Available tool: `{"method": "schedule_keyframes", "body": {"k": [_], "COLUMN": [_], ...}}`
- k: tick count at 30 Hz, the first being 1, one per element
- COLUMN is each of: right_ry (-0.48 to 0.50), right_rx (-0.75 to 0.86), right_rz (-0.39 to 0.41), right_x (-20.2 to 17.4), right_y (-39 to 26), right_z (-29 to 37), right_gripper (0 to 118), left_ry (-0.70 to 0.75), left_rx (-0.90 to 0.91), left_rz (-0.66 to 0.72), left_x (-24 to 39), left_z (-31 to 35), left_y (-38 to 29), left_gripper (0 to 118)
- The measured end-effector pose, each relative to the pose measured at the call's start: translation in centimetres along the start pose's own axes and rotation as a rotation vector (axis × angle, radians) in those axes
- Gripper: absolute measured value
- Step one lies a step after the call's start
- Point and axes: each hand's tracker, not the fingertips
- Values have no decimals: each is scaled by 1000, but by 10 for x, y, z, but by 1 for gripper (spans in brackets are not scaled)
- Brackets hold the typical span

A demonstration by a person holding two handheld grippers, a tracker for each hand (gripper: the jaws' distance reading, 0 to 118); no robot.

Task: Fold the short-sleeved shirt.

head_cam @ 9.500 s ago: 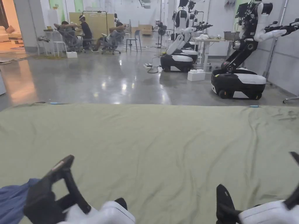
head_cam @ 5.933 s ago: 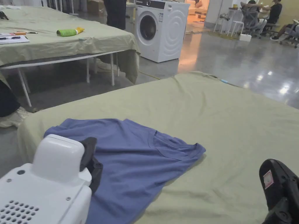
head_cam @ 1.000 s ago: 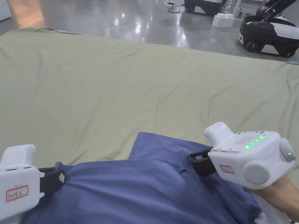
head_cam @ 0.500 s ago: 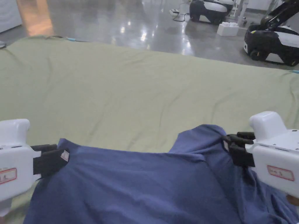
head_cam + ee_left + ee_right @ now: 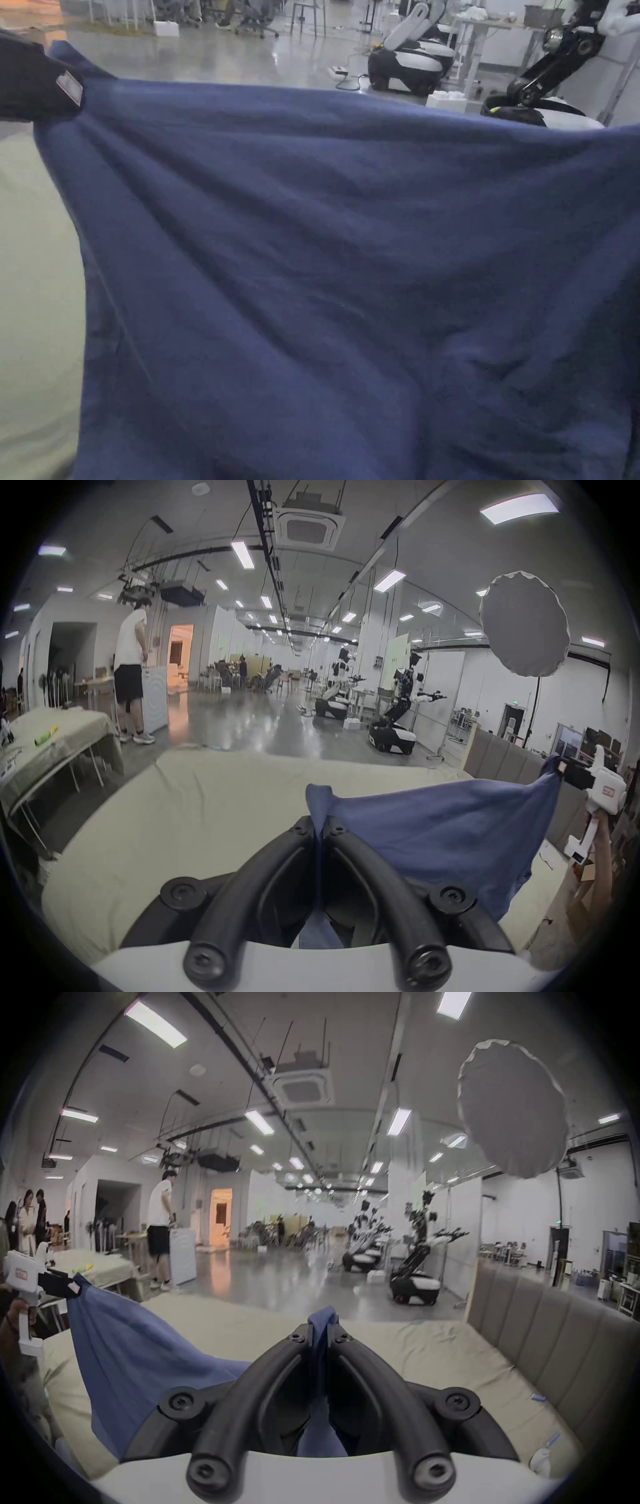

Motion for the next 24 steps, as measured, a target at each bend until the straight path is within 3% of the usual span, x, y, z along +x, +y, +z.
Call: {"method": "schedule_keyframes", "body": {"k": [5,10,19,24], "right_ry": [1,-45,-112,-152], "right_rx": [47,42,33,103], "right_rz": [-33,39,8,34], "right_x": [17,10,-4,-19], "right_y": [36,66,111,141], "right_z": [-17,-70,-189,-230], "right_gripper": [11,11,11,11], "left_ry": [12,72,208,267], "left_rx": [42,61,85,147], "left_rz": [-3,-41,-122,-160], "left_x": [4,16,23,27], "left_z": [-18,-50,-122,-148], "left_y": [46,89,158,188], "left_gripper": [4,4,4,4]}}
